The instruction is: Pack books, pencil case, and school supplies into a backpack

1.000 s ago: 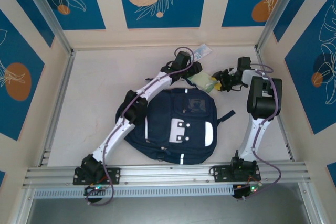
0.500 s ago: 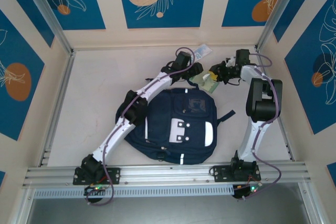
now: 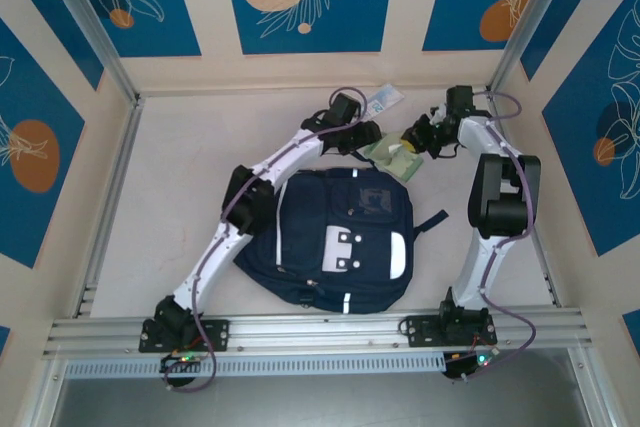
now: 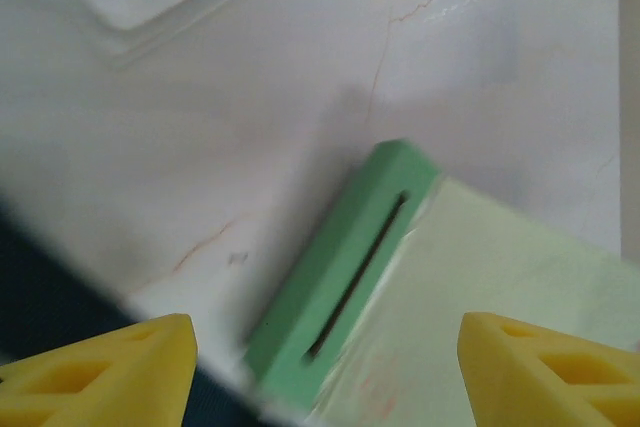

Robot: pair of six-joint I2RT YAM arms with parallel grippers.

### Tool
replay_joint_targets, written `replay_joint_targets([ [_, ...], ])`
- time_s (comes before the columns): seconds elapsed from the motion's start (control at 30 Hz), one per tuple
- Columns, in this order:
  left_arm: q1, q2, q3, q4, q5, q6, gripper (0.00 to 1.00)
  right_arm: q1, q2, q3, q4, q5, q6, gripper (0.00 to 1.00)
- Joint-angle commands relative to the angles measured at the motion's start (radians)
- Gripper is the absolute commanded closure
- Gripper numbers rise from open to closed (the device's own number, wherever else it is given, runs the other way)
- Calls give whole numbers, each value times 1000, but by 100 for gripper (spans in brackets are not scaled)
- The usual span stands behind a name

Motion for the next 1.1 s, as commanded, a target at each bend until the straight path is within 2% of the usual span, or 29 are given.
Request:
replay_joint_targets([
  [0.0,40,-266,-95,-82,-72,84,29,41,-121,84,-43,57,-40,100],
  [0.2,55,-561,-250,-300,-262,282,26,184,-187,275,-150,180,-133,99],
  [0.3,69,-708,-358,-345,-286,311,24,243,-241,312,-165,192,-141,99],
  [0.57,95,-1097,-654,-227,-25,302,18,366,-460,158,-108,52,-17,96],
  [0.77,96,-1368,-954,-218,39,288,15,404,-681,-82,43,-149,99,94],
  [0.83,95,-1434,-1038,-220,61,274,14,418,-751,-163,106,-213,131,94],
  [0.93,95,-1521,-1158,-152,153,217,14,441,-845,-264,152,-275,152,94],
  [1.07,95,-1603,-1246,-86,228,150,14,474,-948,-376,214,-336,184,94],
])
